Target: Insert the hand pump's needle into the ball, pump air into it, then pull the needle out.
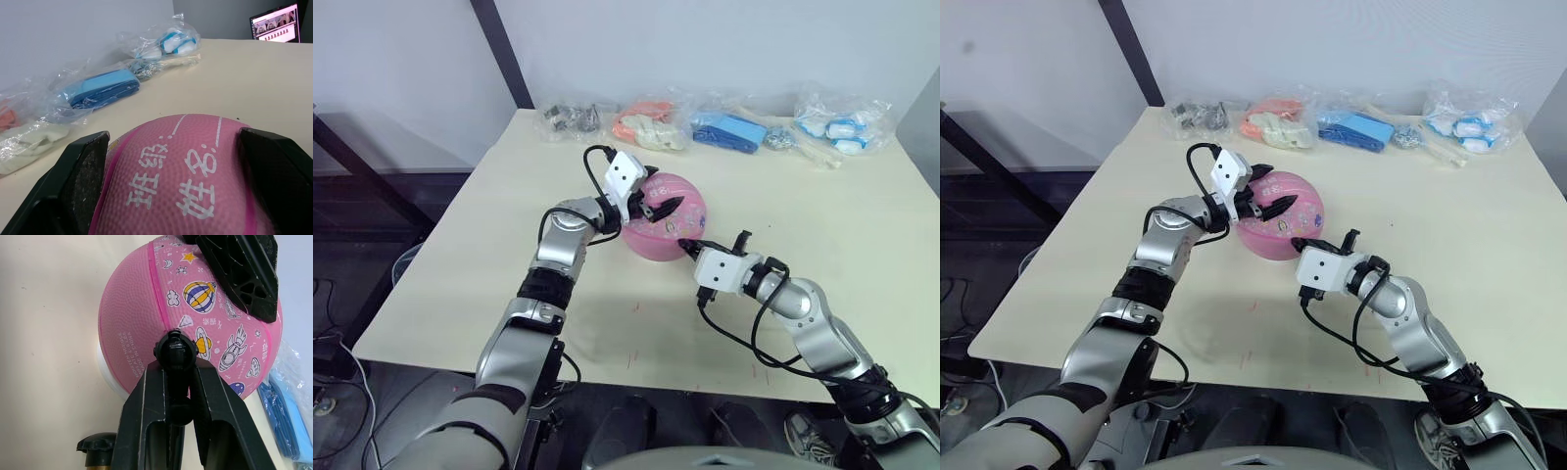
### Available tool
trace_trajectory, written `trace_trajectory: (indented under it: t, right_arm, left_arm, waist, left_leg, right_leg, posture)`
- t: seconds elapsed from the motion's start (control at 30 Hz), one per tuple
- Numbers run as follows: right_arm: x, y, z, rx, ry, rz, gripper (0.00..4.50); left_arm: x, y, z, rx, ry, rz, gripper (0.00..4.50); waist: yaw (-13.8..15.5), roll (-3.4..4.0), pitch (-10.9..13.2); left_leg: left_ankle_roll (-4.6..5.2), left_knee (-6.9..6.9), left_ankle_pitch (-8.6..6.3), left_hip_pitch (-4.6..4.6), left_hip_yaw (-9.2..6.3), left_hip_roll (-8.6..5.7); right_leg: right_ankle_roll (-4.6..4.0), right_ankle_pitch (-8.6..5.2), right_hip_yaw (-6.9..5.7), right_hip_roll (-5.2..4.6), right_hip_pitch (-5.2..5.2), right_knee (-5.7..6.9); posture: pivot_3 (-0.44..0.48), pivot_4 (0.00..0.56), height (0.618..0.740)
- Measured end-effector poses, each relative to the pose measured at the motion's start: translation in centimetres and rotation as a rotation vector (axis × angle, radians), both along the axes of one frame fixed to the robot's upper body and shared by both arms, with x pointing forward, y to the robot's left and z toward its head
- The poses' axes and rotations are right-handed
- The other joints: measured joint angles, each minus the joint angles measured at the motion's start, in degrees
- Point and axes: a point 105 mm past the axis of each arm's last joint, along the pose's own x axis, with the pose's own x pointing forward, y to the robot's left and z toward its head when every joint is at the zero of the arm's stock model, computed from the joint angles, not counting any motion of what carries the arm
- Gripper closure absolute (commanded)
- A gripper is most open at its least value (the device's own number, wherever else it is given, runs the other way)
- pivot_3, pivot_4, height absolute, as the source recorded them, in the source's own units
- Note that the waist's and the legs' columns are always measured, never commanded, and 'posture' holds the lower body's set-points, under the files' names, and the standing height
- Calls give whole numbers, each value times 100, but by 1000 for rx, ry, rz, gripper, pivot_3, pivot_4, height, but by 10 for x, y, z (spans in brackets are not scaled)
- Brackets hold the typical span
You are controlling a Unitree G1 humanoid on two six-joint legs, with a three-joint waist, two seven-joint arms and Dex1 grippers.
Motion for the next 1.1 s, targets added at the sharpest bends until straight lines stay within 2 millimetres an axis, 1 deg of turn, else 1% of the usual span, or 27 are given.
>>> trace_trajectory:
  t: [0.1,0.63,0.7,0.73,0.77,0.8,0.83,0.87,0.93,0.97,1.1]
  right_arm:
    - [-1,-1,1,8,18,-1,4443]
    - [-4,-4,2,4,29,-2,4443]
    - [-8,-4,5,7,23,8,4443]
    - [-14,-4,12,15,3,32,4443]
    - [-20,0,23,29,-33,67,4443]
    - [-24,4,31,46,-61,89,4443]
    - [-26,5,35,53,-74,98,4443]
    - [-28,6,38,58,-82,107,4443]
    - [-31,7,39,61,-84,117,4443]
    - [-31,7,39,59,-86,119,4443]
    - [-31,6,38,57,-85,120,4443]
  left_arm:
    - [0,-1,0,2,-2,-4,0]
    - [-1,-3,0,7,-9,-13,0]
    - [-1,-2,0,6,-11,-6,0]
    - [2,4,-1,4,-5,23,0]
    - [5,14,-4,5,8,57,0]
    - [7,19,-8,11,22,75,0]
    - [8,20,-11,12,32,85,0]
    - [9,24,-16,19,47,104,0]
    - [11,33,-21,32,61,138,0]
    - [11,36,-21,33,64,144,0]
    - [11,32,-21,27,60,135,0]
  waist:
    - [2,1,-1]
    - [9,1,-1]
    - [9,1,-1]
    - [-11,2,-3]
    - [-75,-21,-26]
    - [-146,-23,-53]
    - [-168,-19,-53]
    - [-203,-22,-47]
    - [-302,-33,-55]
    - [-324,-32,-56]
    - [-296,-17,-65]
  left_leg:
    - [1,0,-1,1,-7,-1]
    - [3,-5,-2,-2,-16,-15]
    - [3,-5,-2,-2,-15,-16]
    - [3,-5,-2,1,-15,-16]
    - [13,-12,-8,13,-16,-15]
    - [15,-20,-10,44,-24,-14]
    - [15,-29,-13,85,-24,-14]
    - [-9,-49,-29,114,-29,-12]
    - [-15,-90,-33,173,-31,0]
    - [-16,-96,-34,189,-30,5]
    - [-17,-104,-30,205,-42,8]
  right_leg:
    - [0,0,-10,-2,13,-15]
    - [9,-5,-21,-18,16,-23]
    - [10,-6,-20,-19,16,-23]
    - [12,-7,-17,-18,16,-23]
    - [33,-18,-5,-11,18,-22]
    - [37,-20,4,-4,41,-22]
    - [39,-21,17,0,70,-22]
    - [45,-30,30,1,118,-23]
    - [33,-57,36,-42,152,-26]
    - [29,-59,34,-44,158,-30]
    - [31,-57,31,-40,161,-29]
  posture:
    - [0,150,740]
    - [0,150,740]
    - [0,150,740]
    - [0,150,740]
    - [0,150,740]
    - [0,150,740]
    - [0,150,740]
    - [0,150,740]
    - [0,150,740]
    - [0,150,740]
    - [0,150,740]
